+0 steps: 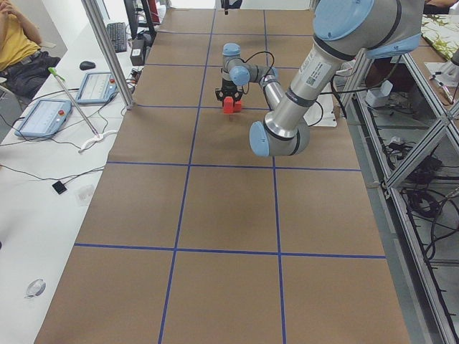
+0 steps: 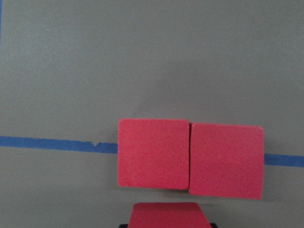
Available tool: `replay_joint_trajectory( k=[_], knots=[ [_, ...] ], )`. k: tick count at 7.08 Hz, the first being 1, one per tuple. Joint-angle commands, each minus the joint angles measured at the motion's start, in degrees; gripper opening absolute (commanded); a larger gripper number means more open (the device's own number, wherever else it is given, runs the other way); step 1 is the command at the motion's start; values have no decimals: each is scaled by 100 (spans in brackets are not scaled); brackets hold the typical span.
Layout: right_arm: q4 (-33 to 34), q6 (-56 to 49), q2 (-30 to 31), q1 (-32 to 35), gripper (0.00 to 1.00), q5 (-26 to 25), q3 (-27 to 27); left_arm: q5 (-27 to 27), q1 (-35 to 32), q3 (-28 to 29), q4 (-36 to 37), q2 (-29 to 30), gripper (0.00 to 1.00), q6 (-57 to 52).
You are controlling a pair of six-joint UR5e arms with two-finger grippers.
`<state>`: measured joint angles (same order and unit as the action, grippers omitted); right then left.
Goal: Form red blocks into L shape at center
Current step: 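Lower the cube beside the center pair with the left gripper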
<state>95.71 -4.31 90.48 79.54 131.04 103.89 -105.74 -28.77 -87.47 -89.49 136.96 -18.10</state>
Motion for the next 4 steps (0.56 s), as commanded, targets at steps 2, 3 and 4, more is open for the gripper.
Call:
replay_joint_trajectory(
  k=[2, 3, 4],
  knots=[
    [0, 0, 4, 0, 99, 0, 0, -234, -199, 194, 37, 23, 40, -220],
    [0, 0, 4, 0, 99, 0, 0, -315, -199, 282, 28, 32, 41, -194],
    [0, 0, 4, 0, 99, 0, 0, -455, -199, 361, 19, 41, 41, -194]
  ],
)
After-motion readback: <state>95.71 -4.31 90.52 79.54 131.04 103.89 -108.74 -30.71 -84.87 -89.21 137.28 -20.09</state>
